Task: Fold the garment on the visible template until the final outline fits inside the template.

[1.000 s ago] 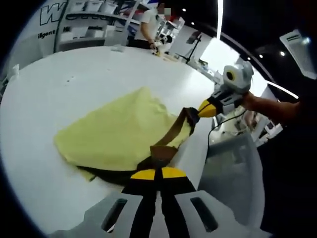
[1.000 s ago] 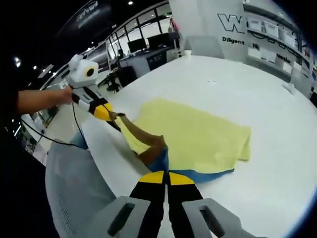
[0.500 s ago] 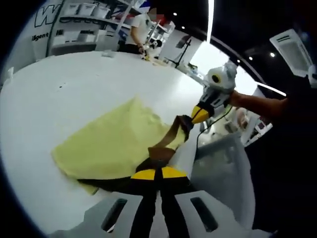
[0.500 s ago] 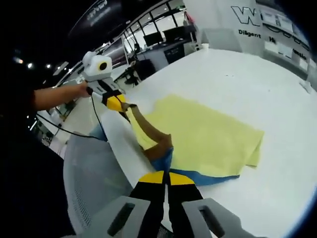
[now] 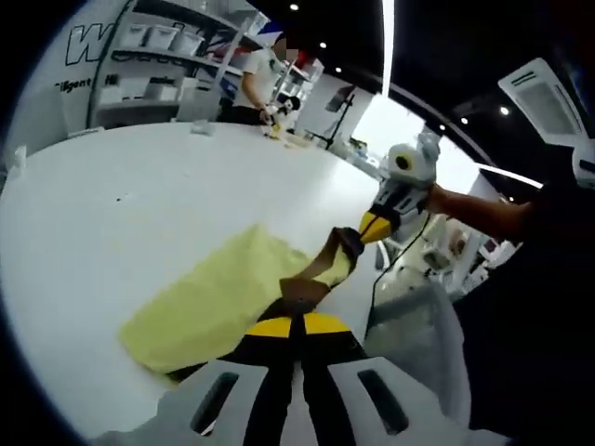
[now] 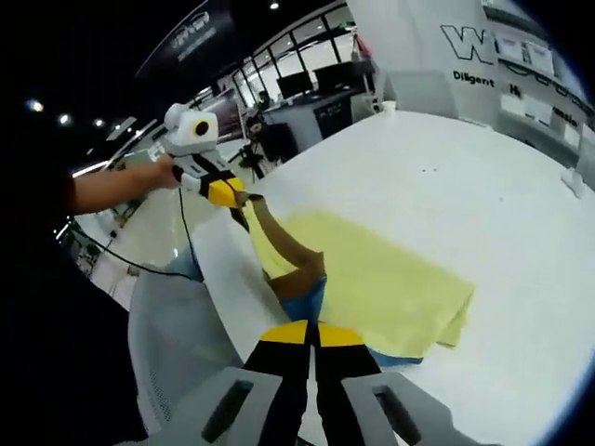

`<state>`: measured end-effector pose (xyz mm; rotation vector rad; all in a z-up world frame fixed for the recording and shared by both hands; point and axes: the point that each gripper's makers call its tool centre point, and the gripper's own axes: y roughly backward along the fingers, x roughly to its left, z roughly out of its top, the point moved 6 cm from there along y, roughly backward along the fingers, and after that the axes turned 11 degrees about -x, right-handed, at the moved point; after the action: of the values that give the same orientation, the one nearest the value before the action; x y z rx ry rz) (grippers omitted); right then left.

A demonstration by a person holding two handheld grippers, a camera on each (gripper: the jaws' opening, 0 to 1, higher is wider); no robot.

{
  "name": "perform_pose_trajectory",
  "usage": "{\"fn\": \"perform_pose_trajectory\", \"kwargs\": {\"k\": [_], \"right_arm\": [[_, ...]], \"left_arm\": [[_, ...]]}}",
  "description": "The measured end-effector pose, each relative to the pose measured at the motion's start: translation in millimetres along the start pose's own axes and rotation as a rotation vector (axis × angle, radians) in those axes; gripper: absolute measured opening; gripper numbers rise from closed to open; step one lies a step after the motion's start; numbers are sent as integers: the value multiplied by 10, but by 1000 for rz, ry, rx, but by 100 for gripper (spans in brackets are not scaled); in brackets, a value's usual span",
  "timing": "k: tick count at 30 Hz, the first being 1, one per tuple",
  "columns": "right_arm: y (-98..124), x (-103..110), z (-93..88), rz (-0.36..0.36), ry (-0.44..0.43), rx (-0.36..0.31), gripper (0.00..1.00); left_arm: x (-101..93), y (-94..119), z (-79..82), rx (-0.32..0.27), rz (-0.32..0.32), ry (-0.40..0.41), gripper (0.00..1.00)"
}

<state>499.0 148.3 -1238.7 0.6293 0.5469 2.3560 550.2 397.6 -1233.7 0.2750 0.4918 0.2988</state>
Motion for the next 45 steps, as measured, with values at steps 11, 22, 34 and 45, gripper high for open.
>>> {"fn": "perform_pose_trajectory", "kwargs": {"k": [11, 22, 34, 45], "right_arm": [[-115, -349, 326, -110, 80, -89, 0], [-324, -732, 529, -206, 102, -142, 0], [-545, -1094, 729, -272, 114, -183, 0], [-773, -1377, 859, -326, 156, -193, 0]], "left_arm": [[328, -153, 270, -95, 116, -1, 0], [683, -377, 401, -139, 270, -65, 0], [1003, -545, 588, -134, 334, -103, 0], [1331, -673, 661, -126, 404, -113, 0]]}}
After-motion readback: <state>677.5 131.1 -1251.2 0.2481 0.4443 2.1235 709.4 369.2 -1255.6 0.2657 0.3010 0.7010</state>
